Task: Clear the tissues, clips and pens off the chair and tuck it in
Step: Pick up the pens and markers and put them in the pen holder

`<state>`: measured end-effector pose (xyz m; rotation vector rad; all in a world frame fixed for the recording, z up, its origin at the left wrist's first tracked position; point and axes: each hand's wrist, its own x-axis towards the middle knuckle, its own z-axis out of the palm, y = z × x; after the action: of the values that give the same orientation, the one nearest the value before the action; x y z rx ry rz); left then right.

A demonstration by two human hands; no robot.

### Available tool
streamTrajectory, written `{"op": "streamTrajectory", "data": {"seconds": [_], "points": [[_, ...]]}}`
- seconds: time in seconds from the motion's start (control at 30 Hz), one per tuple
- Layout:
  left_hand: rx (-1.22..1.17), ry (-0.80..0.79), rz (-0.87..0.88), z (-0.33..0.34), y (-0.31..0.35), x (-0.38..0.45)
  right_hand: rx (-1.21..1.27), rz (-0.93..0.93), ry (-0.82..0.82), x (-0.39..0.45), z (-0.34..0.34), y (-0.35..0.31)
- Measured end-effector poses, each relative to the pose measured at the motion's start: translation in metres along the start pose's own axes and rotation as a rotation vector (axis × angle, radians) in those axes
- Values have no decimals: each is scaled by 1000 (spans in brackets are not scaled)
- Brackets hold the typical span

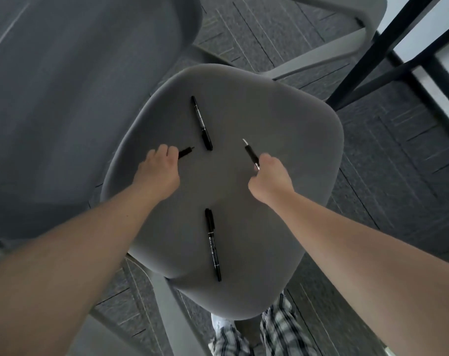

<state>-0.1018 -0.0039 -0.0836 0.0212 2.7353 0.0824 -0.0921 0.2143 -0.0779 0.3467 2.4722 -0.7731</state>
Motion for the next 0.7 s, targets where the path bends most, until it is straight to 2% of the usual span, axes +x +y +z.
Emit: {"op": "streamTrajectory", "data": {"seconds": [0.13,0.3,0.43,0.6,0.7], "points": [[17,55,69,-20,10,22,63,-24,-145,-17,11,-8],[83,9,149,-26,23,45,-9,-74,-340,-32,37,-12],[184,-38,195,-16,35,51,-95,-73,-382,-37,48,-12],[157,38,193,-8,40,57,-200,-78,-422,-42,53,-16],[162,11,168,-8,37,60,-273,-96,-410,-41,60,-18]]}}
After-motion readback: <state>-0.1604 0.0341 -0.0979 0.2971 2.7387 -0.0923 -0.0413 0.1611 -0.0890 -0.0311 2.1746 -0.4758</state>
